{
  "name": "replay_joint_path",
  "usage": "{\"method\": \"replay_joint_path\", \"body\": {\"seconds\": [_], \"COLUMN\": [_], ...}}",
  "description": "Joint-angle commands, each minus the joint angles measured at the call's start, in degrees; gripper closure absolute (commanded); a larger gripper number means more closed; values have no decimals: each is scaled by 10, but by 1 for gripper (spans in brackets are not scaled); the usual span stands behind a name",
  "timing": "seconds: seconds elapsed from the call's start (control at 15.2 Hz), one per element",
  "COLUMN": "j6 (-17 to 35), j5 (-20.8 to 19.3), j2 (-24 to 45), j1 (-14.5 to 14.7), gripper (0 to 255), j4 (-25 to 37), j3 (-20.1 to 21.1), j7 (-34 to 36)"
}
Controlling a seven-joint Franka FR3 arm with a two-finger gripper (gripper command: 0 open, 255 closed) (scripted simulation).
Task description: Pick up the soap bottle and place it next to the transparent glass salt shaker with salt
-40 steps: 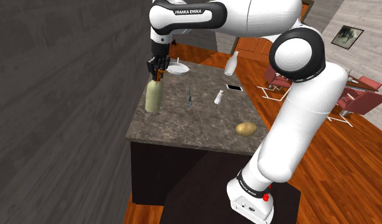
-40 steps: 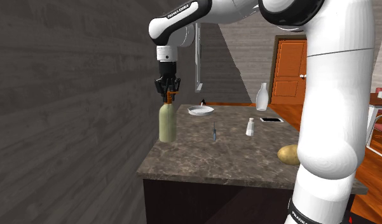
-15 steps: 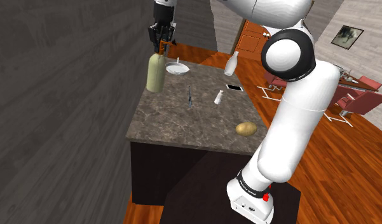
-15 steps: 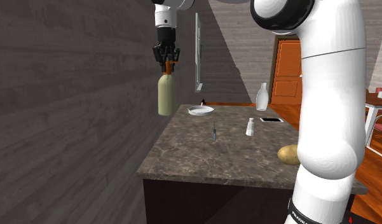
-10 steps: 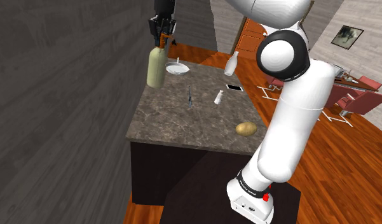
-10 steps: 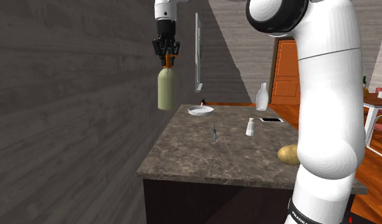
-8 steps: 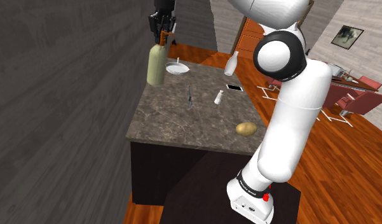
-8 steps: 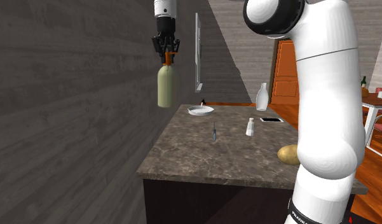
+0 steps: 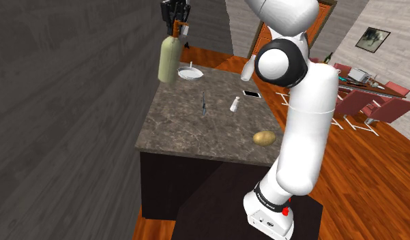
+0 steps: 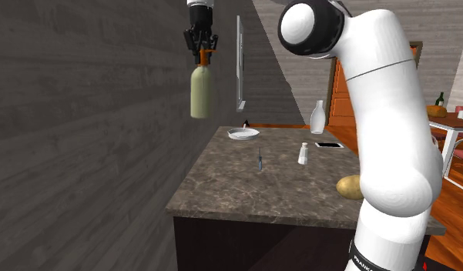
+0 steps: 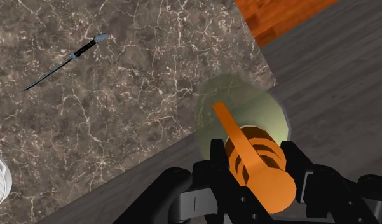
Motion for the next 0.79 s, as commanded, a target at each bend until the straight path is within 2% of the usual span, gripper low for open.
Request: {"method": "replay_joint_path", "body": {"seconds": [0.0,0.07,0.13,0.26,0.46,0.73], "j6": [-55,-73,-33,6,44,80], "j5": [1,1,1,2,4,5], "j2": [52,71,25,-18,-55,-81], "j1": [0,-1,-10,-30,-57,-90], "gripper": [255,255,255,255,255,255], "j4": [106,144,58,-25,-100,-163], "j3": [0,1,-2,-8,-20,-37], "j7": [2,2,-11,-37,-75,-127]}}
